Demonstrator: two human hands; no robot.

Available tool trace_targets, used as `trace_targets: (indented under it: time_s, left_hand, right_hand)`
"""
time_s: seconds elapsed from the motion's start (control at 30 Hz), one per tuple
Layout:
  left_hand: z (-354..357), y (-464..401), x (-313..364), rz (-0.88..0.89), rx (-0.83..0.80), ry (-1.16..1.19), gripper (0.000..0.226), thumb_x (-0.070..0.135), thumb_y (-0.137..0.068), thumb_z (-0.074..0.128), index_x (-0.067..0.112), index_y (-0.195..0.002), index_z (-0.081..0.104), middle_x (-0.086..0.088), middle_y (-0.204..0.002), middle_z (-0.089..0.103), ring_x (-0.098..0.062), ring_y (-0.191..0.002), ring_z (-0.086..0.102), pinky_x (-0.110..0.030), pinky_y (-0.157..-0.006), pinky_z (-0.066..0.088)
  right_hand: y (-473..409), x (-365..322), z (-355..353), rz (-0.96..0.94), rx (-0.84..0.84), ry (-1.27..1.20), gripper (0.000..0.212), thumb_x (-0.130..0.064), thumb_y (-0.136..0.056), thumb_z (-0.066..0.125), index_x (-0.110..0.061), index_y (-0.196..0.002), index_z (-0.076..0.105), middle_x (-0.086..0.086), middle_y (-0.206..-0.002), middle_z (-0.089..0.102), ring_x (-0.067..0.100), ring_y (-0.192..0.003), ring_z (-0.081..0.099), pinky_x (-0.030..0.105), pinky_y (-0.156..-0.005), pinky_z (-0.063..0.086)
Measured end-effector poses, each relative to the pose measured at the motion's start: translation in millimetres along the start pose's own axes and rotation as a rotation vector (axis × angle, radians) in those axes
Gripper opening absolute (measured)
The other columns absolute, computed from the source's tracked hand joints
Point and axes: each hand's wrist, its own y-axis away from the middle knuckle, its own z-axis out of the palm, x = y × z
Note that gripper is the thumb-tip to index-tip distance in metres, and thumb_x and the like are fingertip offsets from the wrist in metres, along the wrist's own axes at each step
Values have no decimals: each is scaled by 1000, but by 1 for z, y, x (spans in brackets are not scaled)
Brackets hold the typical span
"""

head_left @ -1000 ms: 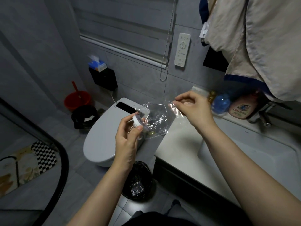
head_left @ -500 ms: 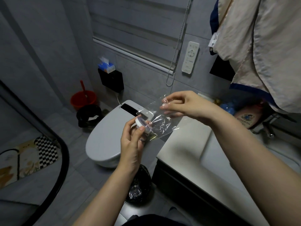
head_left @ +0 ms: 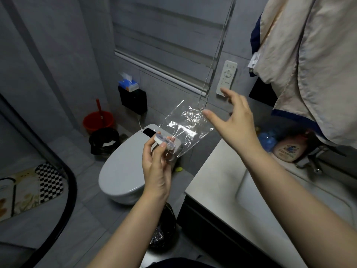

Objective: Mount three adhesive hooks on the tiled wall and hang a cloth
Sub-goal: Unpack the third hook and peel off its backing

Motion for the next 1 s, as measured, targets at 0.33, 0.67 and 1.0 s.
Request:
trace_targets:
  time_s: [0.33, 0.67, 1.0]
  left_hand:
    - [-8, -3, 3, -26, -13, -37, 43, 18, -81, 62, 10, -122, 55, -10, -101, 71, -23, -98, 64, -25, -76, 49]
    - [-21, -24, 58, 199, -286, -611, 46, 38, -76, 66, 21, -119, 62, 3, -109, 70, -13, -107, 63, -19, -88, 47]
    - [-30, -31, 68, 185, -349, -751, 47, 31, -78, 71, 10, -118, 61, -7, -110, 70, -19, -108, 65, -26, -90, 49]
  right_hand:
    - [21, -8, 43, 595, -193, -855, 51, -8, -84, 74, -8, -131, 56, 7, -93, 78, 18, -88, 73, 34, -84, 60]
    - [8, 0, 36, 324, -391, -564, 24, 2, -88, 67, 1, -112, 68, 17, -92, 73, 7, -67, 70, 20, -62, 58]
    - [11, 1, 45, 262, -644, -669, 37, 0, -95, 57, -24, -120, 68, 9, -94, 70, 15, -80, 64, 23, -69, 57]
